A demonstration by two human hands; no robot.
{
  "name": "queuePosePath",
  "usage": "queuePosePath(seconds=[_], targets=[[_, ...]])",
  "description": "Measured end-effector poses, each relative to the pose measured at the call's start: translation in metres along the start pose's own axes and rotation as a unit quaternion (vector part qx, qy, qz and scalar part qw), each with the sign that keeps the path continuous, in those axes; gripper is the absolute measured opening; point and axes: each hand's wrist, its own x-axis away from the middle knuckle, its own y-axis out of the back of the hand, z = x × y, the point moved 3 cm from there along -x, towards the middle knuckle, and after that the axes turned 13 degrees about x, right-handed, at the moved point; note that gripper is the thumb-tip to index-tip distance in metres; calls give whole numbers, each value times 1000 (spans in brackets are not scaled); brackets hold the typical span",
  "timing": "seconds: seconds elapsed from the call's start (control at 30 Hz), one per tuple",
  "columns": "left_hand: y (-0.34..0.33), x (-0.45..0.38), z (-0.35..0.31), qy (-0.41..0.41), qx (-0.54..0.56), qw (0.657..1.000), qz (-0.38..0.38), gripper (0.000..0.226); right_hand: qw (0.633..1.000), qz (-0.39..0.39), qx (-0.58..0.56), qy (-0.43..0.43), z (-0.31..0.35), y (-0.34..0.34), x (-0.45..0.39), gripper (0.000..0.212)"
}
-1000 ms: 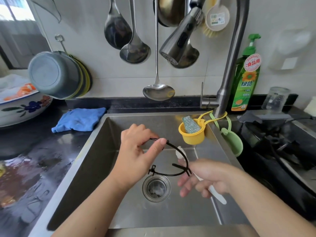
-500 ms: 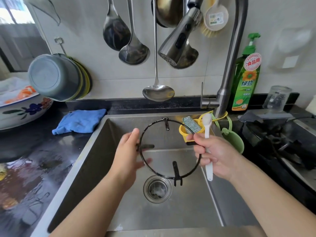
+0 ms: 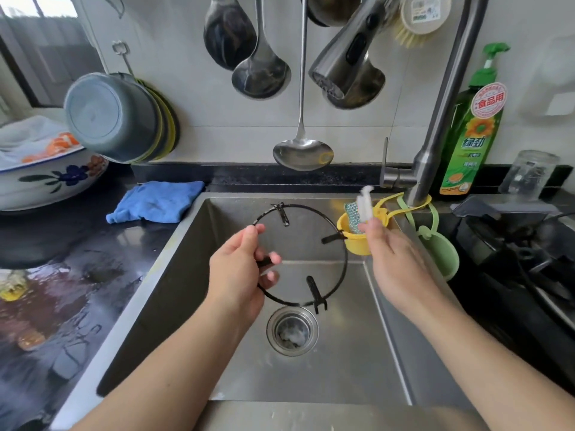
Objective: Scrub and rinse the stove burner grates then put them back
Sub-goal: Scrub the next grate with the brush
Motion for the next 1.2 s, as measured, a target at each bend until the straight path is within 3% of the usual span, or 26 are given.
queuePosePath(seconds=[0.1,0.2,0.37,0.53,0.7,0.9,1.1,1.2], targets=[[9,-10,-11,-28,40,997,-59,22,987,75,117,84,17,-5,22,42],[16,-14,-18,-35,79,993,-80,21,960,147,212,110,23,-28,36,36],[4,-3,-3,-42,41,998,-32,23,959,88,251,102,39,-40,23,39],[11,-11,-20,-65,82,992,-72,22,963,100,243,54,18,-31,33,42],[5,-7,-9,-43,78,995,-51,22,964,79,231,101,39,-41,25,41],[19,-19,-25,-45,138,985,-89,22,964,117,230,65,12,-42,28,44],[20,-22,-28,-55,137,985,-91,21,981,40,183,60,23,-29,17,42],[23,-25,-26,-33,146,985,-88,22,978,66,178,85,22,-31,21,41]])
